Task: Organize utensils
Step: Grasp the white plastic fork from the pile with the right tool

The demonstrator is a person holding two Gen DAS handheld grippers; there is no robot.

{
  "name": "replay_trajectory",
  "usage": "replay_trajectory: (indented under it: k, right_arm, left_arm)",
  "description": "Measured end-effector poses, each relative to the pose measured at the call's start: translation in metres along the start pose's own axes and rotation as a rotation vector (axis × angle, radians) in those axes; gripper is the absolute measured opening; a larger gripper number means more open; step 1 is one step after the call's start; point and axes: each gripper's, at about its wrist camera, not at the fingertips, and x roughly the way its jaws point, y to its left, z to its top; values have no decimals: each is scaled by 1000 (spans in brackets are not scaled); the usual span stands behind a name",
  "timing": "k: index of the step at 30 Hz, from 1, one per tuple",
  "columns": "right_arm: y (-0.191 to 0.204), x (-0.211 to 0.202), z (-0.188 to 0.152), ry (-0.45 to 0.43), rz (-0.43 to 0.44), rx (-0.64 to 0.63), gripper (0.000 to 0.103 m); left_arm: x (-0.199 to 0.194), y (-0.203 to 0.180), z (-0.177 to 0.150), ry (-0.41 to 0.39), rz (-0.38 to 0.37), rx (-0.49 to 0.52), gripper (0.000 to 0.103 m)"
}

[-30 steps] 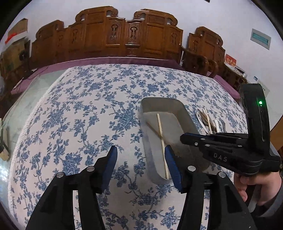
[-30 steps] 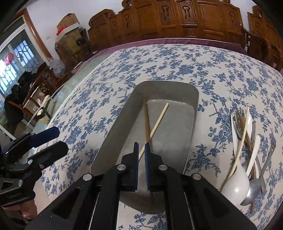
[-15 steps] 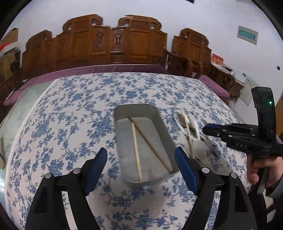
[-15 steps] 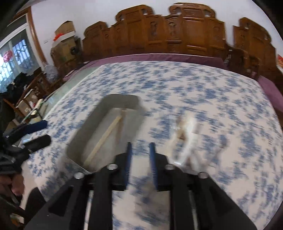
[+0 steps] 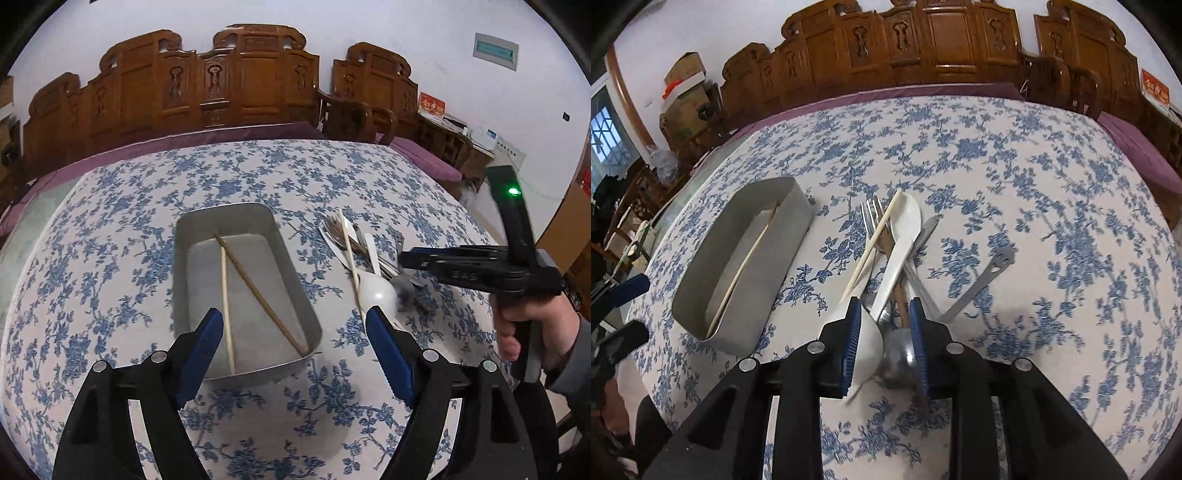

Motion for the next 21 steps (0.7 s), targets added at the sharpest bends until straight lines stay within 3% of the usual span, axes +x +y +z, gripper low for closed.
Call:
replay_trajectory:
  k: [10,21]
  right_arm:
    - [27,26,5,43,-16,-84,29]
    - [6,48,14,86,-66,-36,29]
  left_arm:
    - [6,-12,-3,12,-13,10,76]
    - [12,-11,-7,24,-17,3,76]
